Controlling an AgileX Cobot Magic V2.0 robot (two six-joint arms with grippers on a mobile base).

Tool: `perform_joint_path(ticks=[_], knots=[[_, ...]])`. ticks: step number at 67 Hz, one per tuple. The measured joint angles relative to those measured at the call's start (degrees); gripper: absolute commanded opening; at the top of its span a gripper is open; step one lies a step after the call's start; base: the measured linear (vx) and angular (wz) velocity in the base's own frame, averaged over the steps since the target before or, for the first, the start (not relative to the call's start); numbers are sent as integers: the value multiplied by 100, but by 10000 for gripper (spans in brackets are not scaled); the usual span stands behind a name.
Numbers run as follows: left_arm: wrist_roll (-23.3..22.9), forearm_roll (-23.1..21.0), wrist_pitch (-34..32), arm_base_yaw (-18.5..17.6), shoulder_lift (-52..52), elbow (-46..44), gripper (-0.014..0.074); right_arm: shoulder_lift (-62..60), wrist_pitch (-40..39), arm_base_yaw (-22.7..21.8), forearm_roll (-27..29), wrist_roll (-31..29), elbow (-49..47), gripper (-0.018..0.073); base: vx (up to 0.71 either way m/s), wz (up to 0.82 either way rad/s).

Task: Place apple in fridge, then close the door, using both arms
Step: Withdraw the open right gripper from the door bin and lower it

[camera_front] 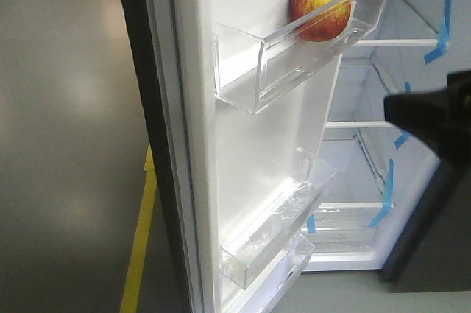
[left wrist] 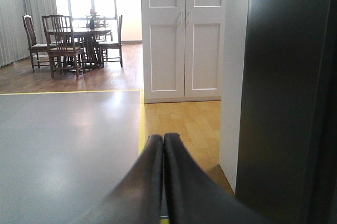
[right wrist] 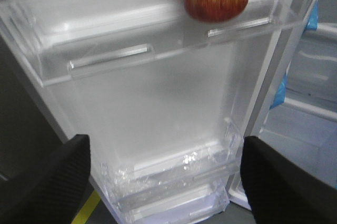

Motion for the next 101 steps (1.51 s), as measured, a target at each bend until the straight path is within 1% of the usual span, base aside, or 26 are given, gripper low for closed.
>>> perform_joint_path(ticks=[9,16,33,40,52,61,73,101], knots=[[0,0,0,0,0,0,-6,-725,13,0,0,0,906,559,0,0],[0,0,0,0,0,0,-6,-1216,151,0,0,22,1371,559,0,0],[0,0,0,0,0,0,-6,-2279,921,0,4,279,2115,559,0,0],[0,0,0,0,0,0,-6,-2685,1292,0,185,299,2368,559,0,0],[0,0,0,0,0,0,-6,-3237,1912,0,725,209,2669,559,0,0],[0,0,0,0,0,0,-6,-3560,2291,0,943,205,2860,559,0,0],[0,0,0,0,0,0,-6,-3793,2541,0,963,223,3063,559,0,0],[0,0,-12,0,0,0,-6,-3825,2585,0,1063,269,3063,559,0,0]])
